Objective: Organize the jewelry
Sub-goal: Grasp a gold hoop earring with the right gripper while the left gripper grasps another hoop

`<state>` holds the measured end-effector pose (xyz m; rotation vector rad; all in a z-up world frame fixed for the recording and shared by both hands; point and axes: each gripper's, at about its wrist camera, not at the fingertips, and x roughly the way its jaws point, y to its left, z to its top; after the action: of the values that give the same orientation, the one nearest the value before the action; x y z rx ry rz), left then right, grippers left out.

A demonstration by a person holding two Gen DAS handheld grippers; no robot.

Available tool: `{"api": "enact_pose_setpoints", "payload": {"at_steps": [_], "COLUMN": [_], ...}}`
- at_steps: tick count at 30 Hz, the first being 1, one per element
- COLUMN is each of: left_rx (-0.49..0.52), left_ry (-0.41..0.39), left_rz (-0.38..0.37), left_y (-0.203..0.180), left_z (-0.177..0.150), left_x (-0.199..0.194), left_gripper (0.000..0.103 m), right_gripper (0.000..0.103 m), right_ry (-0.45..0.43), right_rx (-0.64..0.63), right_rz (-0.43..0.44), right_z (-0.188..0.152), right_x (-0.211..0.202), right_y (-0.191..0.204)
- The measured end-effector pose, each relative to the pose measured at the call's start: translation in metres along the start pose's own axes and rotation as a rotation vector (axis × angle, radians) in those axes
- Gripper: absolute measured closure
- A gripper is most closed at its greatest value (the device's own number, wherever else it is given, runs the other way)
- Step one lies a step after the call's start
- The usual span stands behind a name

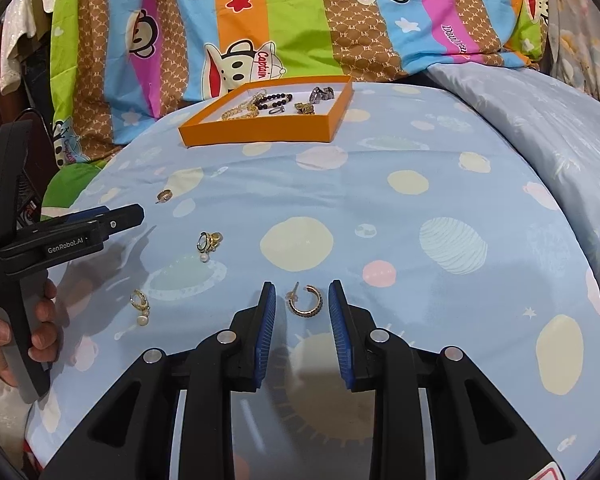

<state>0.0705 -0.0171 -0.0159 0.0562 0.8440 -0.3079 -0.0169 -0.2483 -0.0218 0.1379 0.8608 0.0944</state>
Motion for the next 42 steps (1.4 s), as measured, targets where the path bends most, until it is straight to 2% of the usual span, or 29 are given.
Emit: {"api": "enact_pose_setpoints", "payload": {"at_steps": [12, 19, 30, 35, 42], "left_rx": [-0.001, -0.008, -0.004, -0.017, 0.053], "left_ry": [0.000, -0.001, -0.005, 0.002, 0.034], "left_rz": [0.002, 0.001, 0.004, 0.026, 0.094], "left_y": [0.000, 0.001, 0.000, 0.002, -0.010], "left_z": [0.000, 0.000, -0.001, 0.005, 0.025], "left_x": [0.001, 0.001, 0.001, 0.005, 0.029], "left_gripper": [0.029, 0.025, 0.023, 0.023, 0.026], "right_gripper": [0.077, 0.085, 0.086, 0.086, 0.086], "right_ry": [0.028, 0.031, 0.032, 0.033, 0.032], "right_rx": [-0.002, 0.000, 0.003, 0.007, 0.016], "right_rz": [-0.008, -0.012, -0.011, -0.007, 0.004], "right_z": [0.000, 0.000, 0.001, 0.001, 0.001], "right_x": [0.005, 0.006, 0.007, 0.007, 0.007], "right_y": [0.001, 0.000, 0.000, 0.000, -0.001]}}
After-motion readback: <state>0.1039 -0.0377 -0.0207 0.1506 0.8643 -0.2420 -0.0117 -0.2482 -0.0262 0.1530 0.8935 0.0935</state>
